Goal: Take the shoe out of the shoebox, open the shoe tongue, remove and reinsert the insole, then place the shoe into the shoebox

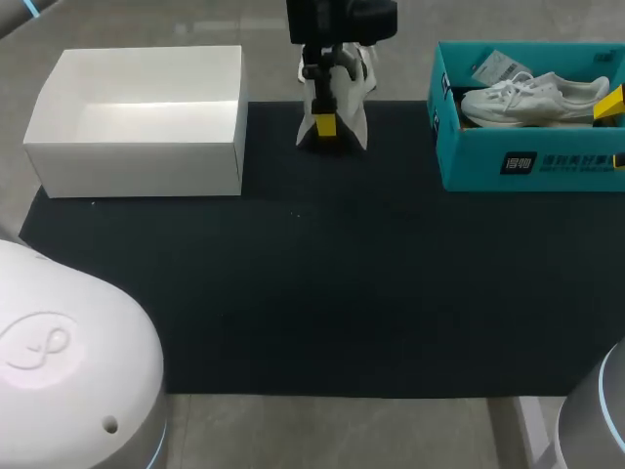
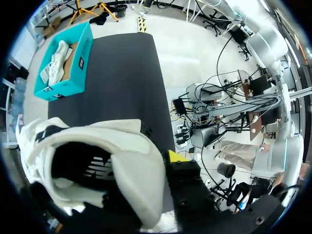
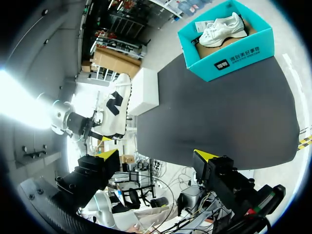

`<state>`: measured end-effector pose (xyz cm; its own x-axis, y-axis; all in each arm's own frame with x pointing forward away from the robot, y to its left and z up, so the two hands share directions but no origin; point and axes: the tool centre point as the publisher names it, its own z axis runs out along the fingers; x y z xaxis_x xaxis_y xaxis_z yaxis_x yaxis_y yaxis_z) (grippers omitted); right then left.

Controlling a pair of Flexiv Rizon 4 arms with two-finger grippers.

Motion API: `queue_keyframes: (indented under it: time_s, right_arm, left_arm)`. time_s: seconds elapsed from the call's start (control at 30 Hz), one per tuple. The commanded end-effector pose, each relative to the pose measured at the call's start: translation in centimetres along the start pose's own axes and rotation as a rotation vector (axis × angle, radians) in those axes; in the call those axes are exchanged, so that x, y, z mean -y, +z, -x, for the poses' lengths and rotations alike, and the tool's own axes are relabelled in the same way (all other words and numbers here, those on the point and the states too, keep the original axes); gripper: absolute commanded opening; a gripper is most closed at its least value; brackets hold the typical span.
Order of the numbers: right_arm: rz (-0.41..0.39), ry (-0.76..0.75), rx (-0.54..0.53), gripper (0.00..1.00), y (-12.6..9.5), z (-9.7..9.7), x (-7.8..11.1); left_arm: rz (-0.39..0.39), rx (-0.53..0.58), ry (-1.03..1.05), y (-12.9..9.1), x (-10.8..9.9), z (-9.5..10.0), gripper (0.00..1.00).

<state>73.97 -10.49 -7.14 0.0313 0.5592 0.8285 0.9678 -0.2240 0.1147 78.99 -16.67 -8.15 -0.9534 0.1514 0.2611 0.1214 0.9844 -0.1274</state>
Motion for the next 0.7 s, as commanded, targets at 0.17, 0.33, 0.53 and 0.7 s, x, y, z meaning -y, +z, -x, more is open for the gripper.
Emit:
queue_keyframes:
  time_s: [0.17,0.33,0.53,0.7]
  right_arm:
    - [-0.001,0.002,0.003,1.00,0.1,0.0,-0.1]
    - [-0.001,0.002,0.003,1.00,0.1,0.0,-0.1]
    - [-0.001,0.002,0.003,1.00,0.1,0.0,-0.1]
    - [-0.001,0.002,0.003,1.00,0.1,0.0,-0.1]
  left_arm:
    - [-0.019,0.026,-0.079,-1.8,-4.0,4.3,0.00]
    - [-0.028,0.010,-0.158,-2.7,-7.2,7.7,0.00]
    - [-0.059,0.005,-0.153,-4.3,-10.9,9.3,0.00]
    - [-0.038,-0.005,-0.056,-5.4,-14.1,9.5,0.00]
